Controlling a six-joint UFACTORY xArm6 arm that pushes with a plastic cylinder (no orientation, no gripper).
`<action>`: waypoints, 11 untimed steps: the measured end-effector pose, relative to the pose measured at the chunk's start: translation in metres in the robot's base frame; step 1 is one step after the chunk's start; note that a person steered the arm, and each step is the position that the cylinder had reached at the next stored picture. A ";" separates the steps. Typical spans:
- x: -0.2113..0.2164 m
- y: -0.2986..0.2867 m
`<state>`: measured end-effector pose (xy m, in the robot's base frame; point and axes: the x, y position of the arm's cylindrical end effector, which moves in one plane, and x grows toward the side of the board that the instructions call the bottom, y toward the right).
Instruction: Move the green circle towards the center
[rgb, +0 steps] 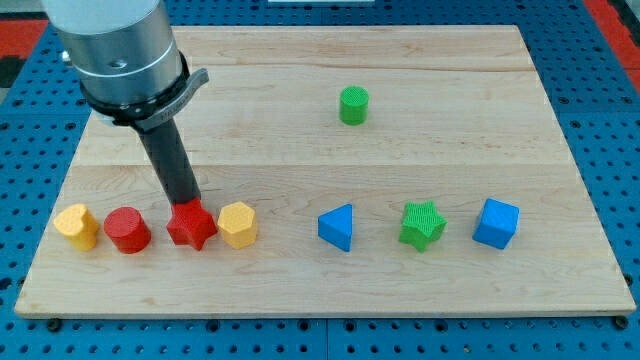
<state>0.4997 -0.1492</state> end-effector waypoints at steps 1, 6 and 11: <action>-0.001 -0.001; -0.186 0.174; -0.138 0.106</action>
